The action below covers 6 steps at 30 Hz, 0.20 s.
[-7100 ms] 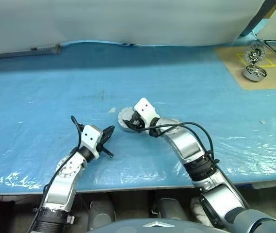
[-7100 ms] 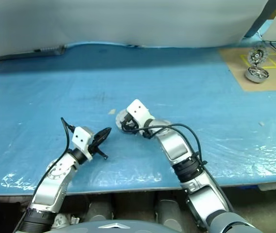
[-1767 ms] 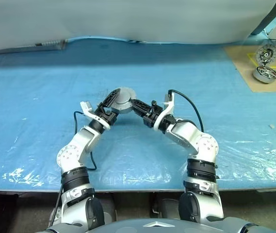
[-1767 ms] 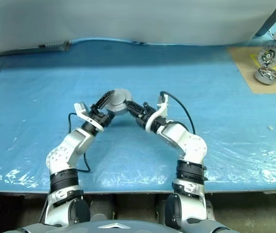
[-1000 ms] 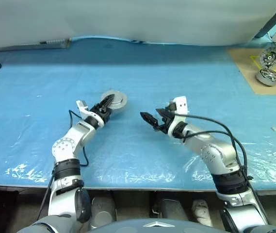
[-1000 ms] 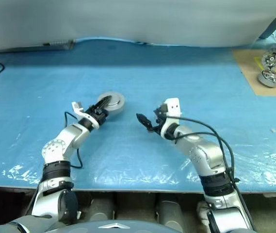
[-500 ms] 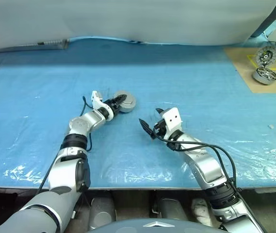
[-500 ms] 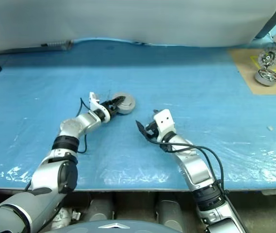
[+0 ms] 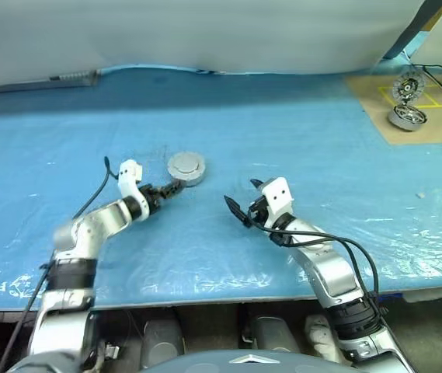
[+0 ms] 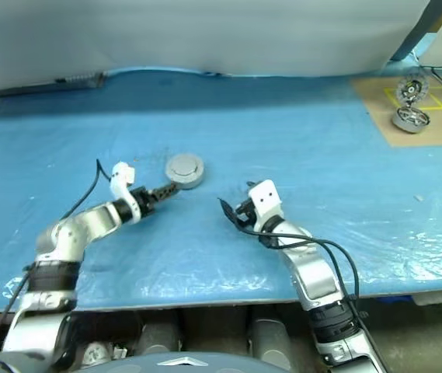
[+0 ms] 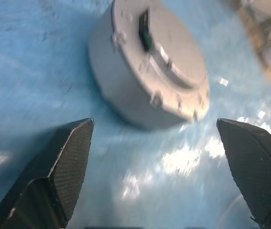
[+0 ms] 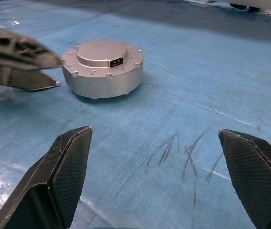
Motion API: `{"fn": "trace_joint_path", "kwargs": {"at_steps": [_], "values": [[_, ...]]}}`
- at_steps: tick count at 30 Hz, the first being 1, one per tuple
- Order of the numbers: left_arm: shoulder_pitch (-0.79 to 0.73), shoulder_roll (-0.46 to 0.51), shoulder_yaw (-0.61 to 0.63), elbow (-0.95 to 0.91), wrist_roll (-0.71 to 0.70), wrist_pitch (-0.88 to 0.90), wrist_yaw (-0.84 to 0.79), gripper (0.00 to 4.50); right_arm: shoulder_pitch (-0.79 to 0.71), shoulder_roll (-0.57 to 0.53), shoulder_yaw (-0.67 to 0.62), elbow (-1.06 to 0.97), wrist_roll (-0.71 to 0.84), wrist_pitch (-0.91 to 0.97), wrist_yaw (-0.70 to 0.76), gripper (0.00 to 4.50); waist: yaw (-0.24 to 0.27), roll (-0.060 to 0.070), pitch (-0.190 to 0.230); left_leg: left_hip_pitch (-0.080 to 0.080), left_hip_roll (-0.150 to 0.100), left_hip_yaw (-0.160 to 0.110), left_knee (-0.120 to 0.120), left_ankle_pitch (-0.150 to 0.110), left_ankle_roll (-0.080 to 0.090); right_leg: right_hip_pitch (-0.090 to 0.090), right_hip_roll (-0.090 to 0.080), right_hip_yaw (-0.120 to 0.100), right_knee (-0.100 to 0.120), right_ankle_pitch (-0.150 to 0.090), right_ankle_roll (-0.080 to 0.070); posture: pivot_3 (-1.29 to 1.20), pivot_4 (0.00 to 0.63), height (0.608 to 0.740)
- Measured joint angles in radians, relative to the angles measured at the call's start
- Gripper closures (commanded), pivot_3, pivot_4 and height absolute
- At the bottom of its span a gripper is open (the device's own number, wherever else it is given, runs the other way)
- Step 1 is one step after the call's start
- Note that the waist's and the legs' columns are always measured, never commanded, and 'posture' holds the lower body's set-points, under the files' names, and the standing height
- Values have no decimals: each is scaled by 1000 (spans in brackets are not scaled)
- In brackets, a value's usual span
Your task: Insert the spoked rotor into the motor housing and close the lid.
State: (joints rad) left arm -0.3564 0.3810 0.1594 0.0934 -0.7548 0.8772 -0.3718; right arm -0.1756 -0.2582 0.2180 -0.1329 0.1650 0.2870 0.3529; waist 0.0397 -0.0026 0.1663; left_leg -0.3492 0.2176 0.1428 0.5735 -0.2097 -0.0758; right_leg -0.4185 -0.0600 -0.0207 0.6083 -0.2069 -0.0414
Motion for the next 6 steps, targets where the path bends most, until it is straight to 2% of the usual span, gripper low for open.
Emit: {"fn": "trace_joint_path", "kwargs": {"at_steps": [3,6], "values": [[123,54,-89,-129,134,-148,-48,44,12,9,-23,-1,14,2,18,0,1,1,0,0,1,2,-1,0,1,0,0,0,-1,-3,5,0,150,740],[210,58,-158,-173,276,-342,-74,44,35,16,-36,-1,23,3,35,0,2,1,0,-1,2,3,-1,-1,1,-1,1,0,-2,-3,5,0,150,740]]}}
